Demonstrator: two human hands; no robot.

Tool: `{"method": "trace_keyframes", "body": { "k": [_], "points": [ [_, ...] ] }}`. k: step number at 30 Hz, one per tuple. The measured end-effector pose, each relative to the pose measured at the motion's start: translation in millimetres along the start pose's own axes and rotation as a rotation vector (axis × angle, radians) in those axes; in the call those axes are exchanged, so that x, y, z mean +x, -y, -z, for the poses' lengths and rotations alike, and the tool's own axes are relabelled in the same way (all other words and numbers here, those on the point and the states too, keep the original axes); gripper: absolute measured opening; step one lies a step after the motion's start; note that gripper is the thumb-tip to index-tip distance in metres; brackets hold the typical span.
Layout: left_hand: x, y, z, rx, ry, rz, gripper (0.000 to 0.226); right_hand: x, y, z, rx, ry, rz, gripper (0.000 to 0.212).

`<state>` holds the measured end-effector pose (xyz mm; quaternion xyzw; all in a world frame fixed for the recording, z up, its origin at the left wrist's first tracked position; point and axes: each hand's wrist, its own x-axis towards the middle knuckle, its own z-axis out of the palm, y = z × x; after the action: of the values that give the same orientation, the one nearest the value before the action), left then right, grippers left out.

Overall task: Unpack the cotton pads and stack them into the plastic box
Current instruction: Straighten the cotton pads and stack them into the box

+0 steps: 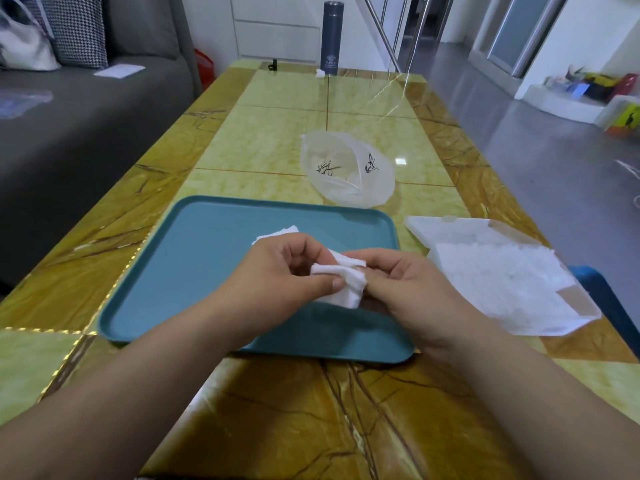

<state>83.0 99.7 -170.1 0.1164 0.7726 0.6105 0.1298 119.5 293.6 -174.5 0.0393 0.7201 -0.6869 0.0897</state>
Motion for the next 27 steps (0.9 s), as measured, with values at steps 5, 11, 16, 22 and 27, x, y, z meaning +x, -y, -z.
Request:
{"method": "trace_keyframes", "body": {
  "k": [5, 11, 16, 22, 27],
  "points": [
    [2.9, 5.0, 0.3, 0.013, -0.036, -0.020, 0.014, -1.0, 1.9, -0.9, 0.062, 0.042, -0.008, 0.031],
    [8.3, 12.0, 2.9, 0.286, -0.152, -0.082, 0.035, -1.6, -2.0, 2.0, 0.020, 0.077, 0.069, 0.040],
    [5.6, 15.2, 1.2, 0.430, -0.017, -0.100, 0.015, 3.7, -7.3, -0.6, -0.331, -0.090, 0.128, 0.028],
    [7.4, 17.9, 2.4, 0.598, -0.040, -0.051, 0.012, 7.0, -8.5, -2.1, -0.453, -0.310, 0.118, 0.027],
    [7.5, 18.8, -0.1, 0.604, -0.039, -0.072, 0.009, 6.3, -9.1, -6.4, -0.442, -0.289, 0.101, 0.024]
  ]
}}
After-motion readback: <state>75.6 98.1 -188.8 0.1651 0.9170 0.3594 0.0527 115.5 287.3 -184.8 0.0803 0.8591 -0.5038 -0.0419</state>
